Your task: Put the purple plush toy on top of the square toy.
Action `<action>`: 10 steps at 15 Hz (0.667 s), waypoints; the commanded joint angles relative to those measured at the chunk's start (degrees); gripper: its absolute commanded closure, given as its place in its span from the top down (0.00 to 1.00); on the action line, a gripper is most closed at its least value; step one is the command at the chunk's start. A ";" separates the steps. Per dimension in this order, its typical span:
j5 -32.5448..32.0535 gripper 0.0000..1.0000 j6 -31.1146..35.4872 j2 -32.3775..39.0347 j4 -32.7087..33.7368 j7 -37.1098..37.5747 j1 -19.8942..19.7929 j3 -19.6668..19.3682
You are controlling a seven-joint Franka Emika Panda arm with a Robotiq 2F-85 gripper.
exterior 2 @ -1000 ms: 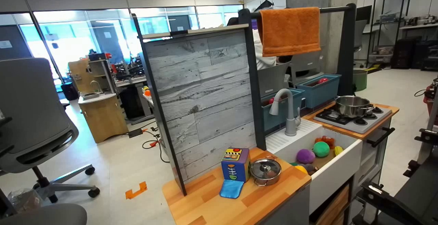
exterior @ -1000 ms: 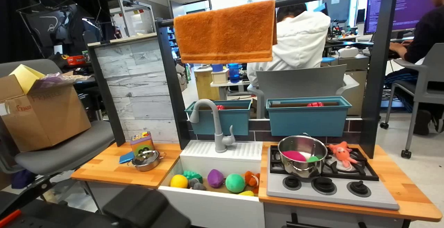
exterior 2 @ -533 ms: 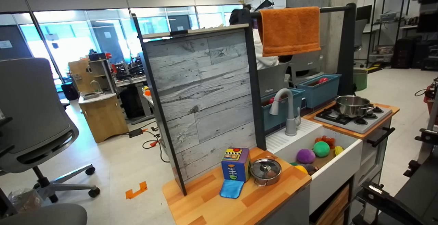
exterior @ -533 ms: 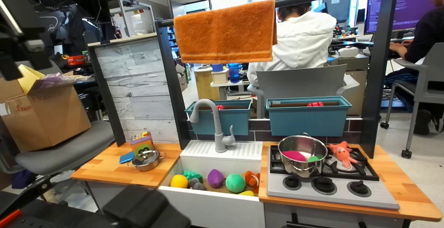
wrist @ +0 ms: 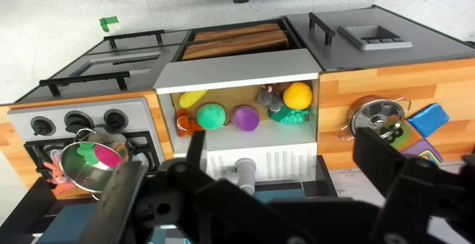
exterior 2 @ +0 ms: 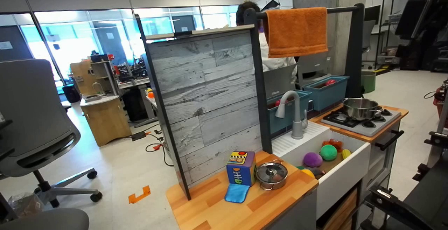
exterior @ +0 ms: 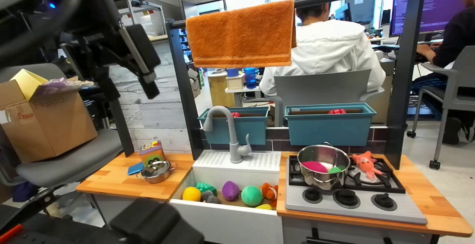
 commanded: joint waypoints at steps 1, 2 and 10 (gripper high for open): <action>3.44 1.00 1.39 12.74 10.74 -7.15 -0.01 -3.92; 5.35 1.00 0.94 14.97 13.73 -8.67 0.13 -4.51; 15.59 1.00 -5.98 38.26 40.87 -11.92 -3.48 1.00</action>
